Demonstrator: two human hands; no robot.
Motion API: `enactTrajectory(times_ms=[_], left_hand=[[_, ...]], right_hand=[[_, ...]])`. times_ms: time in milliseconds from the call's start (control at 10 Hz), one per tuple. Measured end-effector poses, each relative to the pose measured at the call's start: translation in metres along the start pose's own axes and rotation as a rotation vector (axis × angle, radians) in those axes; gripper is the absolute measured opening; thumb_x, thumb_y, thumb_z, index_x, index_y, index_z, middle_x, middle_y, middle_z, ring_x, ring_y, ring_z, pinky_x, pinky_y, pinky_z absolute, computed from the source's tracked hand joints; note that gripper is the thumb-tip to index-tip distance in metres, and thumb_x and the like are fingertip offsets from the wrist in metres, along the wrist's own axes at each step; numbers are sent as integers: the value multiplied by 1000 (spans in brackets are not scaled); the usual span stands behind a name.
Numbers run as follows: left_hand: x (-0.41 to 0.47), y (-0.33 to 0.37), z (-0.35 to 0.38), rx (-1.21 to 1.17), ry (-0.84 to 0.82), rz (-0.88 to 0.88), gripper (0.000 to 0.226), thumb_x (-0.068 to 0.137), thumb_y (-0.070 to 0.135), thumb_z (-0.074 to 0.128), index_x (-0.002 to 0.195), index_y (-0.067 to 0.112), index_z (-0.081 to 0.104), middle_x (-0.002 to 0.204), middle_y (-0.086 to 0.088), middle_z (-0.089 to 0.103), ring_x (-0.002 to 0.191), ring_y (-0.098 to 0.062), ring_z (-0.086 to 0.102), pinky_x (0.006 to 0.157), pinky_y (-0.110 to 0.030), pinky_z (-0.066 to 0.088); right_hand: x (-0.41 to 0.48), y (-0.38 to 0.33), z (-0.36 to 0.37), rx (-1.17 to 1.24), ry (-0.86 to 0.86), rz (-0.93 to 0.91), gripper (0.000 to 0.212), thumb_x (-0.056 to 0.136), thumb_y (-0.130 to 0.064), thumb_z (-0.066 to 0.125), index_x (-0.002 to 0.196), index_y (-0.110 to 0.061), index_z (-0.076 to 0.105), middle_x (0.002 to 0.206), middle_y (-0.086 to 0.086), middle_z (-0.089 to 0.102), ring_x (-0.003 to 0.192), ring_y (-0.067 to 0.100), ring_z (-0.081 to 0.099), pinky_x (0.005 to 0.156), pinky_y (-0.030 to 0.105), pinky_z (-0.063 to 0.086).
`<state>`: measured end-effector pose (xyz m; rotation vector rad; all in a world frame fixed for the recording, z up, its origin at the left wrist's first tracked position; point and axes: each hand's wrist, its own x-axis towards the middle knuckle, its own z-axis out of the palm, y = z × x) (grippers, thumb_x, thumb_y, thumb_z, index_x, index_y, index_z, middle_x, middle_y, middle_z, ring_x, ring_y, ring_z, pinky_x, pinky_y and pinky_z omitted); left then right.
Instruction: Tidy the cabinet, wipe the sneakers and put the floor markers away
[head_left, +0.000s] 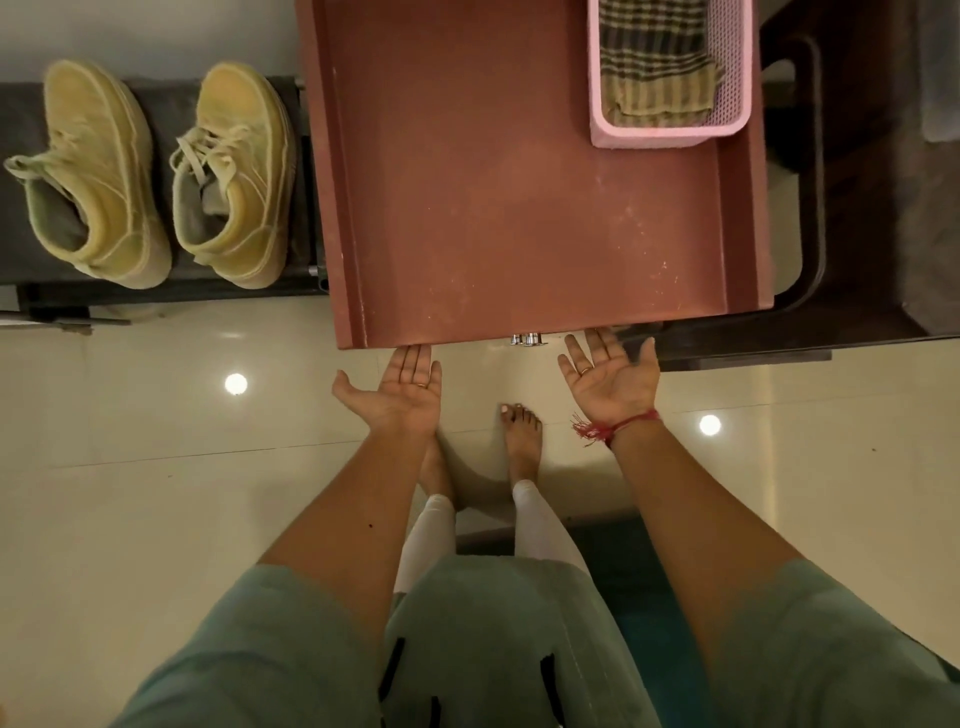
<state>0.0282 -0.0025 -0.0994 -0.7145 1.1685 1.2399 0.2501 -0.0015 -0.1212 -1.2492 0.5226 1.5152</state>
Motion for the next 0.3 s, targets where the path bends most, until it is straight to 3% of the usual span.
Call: enactTrajectory(times_ms=[100, 200, 300], left_hand=[[-9, 8, 4, 190, 3, -38, 76, 94, 58, 15, 134, 2, 48, 134, -14, 56, 126, -26, 51, 113, -40, 29], [-21, 12, 6, 568, 14, -88, 63, 99, 49, 19, 132, 6, 51, 126, -9, 61, 114, -24, 58, 103, -37, 38], [-71, 22, 16, 940, 11, -47, 40, 99, 34, 36, 122, 8, 56, 122, -7, 62, 102, -20, 60, 94, -35, 41]], right_hand=[[-11, 4, 4, -113, -15, 50, 50, 97, -49, 24, 133, -22, 46, 137, 0, 49, 121, 27, 47, 107, 46, 29], [-33, 14, 20, -719, -21, 90, 31, 96, -28, 43, 125, -19, 52, 131, 4, 54, 109, 23, 54, 92, 36, 42], [-83, 15, 47, -1170, -4, -232, 16, 91, -10, 50, 99, -14, 63, 108, 7, 62, 99, 22, 56, 84, 29, 47]])
